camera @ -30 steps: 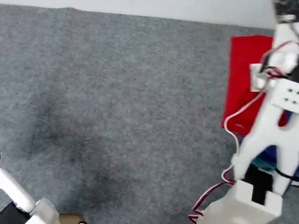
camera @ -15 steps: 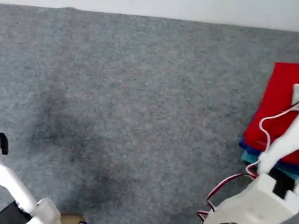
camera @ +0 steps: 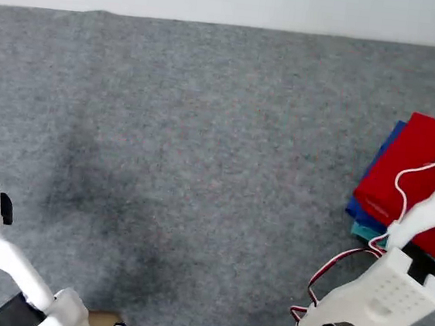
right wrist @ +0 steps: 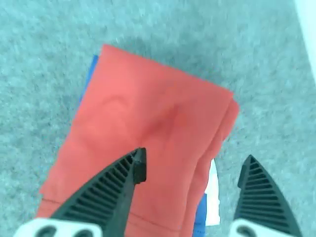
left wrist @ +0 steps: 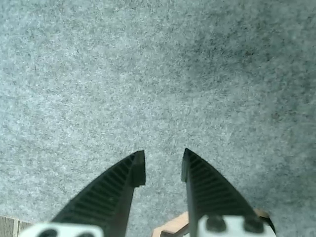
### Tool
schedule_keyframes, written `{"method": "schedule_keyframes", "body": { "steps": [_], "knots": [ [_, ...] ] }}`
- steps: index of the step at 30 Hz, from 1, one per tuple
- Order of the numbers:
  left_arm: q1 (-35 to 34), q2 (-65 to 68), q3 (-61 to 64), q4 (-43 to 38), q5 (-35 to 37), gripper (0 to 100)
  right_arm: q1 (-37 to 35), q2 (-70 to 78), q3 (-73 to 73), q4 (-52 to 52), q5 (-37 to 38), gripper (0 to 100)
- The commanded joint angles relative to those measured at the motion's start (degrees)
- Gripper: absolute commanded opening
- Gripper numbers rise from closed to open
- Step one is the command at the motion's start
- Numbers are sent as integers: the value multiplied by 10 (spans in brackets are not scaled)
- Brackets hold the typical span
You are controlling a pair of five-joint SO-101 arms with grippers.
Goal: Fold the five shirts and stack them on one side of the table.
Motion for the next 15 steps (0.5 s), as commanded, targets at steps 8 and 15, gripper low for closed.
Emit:
{"method": "schedule_keyframes", "body": {
  "steps": [8,15],
  "knots": [
    [3,-18,-2,-3,0,130,15,-39,113,23,22,34],
    [3,-18,-2,-3,0,130,97,-36,278,22,74,10]
  ]
}}
